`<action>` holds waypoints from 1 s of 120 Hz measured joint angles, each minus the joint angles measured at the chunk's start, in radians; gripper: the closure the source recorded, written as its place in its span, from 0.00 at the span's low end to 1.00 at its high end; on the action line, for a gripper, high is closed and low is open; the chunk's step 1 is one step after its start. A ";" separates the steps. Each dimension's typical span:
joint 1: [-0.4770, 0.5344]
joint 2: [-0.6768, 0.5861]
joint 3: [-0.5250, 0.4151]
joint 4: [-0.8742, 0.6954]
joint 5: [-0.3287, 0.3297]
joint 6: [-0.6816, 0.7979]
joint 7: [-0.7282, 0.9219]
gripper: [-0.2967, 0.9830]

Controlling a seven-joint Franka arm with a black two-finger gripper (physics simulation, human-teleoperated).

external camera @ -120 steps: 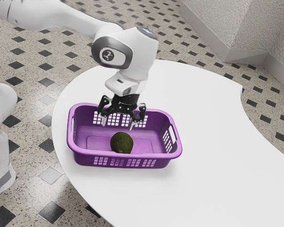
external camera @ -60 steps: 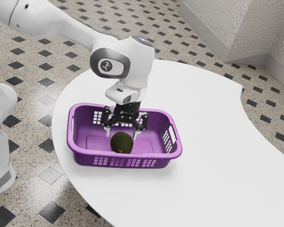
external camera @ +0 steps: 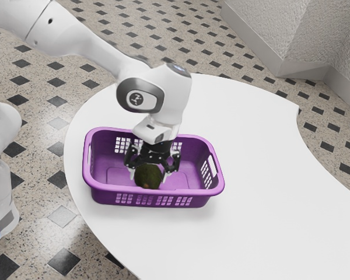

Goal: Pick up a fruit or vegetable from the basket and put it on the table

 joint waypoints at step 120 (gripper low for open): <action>-0.012 0.089 -0.021 0.425 0.046 0.011 -0.014 0.46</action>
